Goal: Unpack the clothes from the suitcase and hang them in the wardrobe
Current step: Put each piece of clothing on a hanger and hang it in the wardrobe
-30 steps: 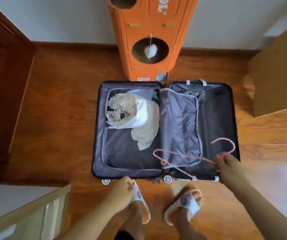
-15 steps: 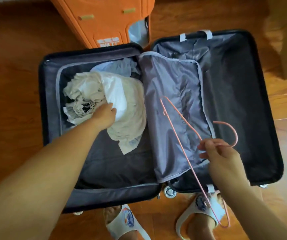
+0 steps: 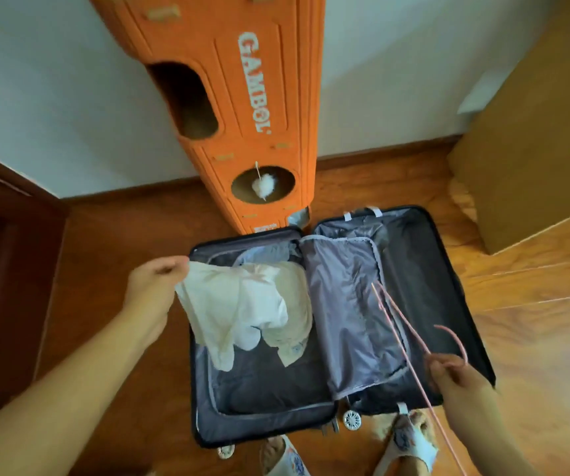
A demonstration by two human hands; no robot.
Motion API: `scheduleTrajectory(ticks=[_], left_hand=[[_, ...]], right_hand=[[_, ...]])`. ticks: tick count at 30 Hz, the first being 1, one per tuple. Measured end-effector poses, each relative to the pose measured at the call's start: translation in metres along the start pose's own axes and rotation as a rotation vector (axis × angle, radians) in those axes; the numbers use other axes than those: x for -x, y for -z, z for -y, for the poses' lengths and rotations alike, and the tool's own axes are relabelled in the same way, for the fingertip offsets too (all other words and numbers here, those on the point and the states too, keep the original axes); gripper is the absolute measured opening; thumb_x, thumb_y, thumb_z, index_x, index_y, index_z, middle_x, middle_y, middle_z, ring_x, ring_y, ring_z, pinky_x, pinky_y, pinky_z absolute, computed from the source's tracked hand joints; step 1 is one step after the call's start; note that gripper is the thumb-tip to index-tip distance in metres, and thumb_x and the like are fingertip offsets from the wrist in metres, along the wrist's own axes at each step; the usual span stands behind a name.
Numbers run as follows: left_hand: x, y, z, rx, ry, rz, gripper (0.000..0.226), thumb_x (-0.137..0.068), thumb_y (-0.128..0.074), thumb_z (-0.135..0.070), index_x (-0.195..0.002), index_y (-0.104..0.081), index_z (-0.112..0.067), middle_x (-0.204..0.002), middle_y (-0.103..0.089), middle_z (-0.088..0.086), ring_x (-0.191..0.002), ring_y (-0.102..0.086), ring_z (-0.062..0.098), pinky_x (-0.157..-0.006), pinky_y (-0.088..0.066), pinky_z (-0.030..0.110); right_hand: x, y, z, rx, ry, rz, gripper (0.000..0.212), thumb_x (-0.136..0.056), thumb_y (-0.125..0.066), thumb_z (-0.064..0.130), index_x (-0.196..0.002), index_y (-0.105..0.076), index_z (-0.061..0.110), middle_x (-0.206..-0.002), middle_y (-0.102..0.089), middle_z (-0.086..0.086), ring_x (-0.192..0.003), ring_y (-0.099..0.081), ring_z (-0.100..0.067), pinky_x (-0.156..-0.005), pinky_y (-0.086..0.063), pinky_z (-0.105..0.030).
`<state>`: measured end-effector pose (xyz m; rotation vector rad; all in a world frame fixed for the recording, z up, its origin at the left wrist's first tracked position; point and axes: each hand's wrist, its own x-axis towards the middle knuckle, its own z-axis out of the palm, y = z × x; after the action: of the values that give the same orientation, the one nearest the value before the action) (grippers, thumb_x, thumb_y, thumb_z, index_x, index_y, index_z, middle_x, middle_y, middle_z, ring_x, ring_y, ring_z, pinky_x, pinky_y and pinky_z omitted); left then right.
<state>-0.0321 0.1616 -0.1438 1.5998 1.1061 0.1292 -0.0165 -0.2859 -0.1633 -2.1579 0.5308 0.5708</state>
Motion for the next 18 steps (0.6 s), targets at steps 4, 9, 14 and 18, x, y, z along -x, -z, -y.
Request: scheduleTrajectory(ticks=[4,9,14,18], left_hand=[[0.093,0.057,-0.145,-0.089,-0.145,0.191,0.032,-0.095,-0.056,0.003,-0.089,-0.074,-0.023,-0.100,-0.068,0.012,-0.092,-0.063,0.026,-0.080,-0.048,0.038],[0.235,0.113,-0.289,-0.269,-0.499,0.291,0.033,-0.098,-0.053,0.003,-0.084,-0.070,-0.022,-0.084,-0.063,-0.004,-0.078,-0.055,0.012,-0.066,-0.043,0.026],[0.375,0.165,-0.388,-0.387,-0.771,0.104,0.043,-0.095,-0.059,0.001,-0.073,-0.073,-0.033,-0.074,-0.063,-0.021,-0.070,-0.053,-0.002,-0.065,-0.039,0.017],[0.475,0.183,-0.429,-0.468,-0.852,0.047,0.037,-0.097,-0.058,0.002,-0.075,-0.071,-0.025,-0.074,-0.062,-0.015,-0.069,-0.052,0.005,-0.062,-0.039,0.017]], right_hand=[[0.077,0.059,0.073,-0.027,0.082,0.037,0.018,-0.086,-0.068,0.004,-0.080,-0.066,0.021,-0.078,-0.067,-0.007,-0.078,-0.062,-0.029,-0.075,-0.047,-0.039],[0.148,0.118,0.141,0.078,0.277,0.280,0.021,-0.081,-0.071,-0.001,-0.094,-0.069,0.015,-0.074,-0.059,-0.006,-0.063,-0.054,-0.019,-0.060,-0.044,-0.031],[0.199,0.139,0.215,0.012,0.630,0.507,0.055,-0.076,-0.083,0.016,-0.126,-0.060,0.024,-0.117,-0.064,0.006,-0.107,-0.063,-0.015,-0.080,-0.049,-0.019],[0.243,0.128,0.249,-0.097,0.849,0.490,0.100,-0.062,-0.089,0.037,-0.147,-0.037,0.032,-0.128,-0.054,0.008,-0.117,-0.056,-0.014,-0.091,-0.048,-0.032]])
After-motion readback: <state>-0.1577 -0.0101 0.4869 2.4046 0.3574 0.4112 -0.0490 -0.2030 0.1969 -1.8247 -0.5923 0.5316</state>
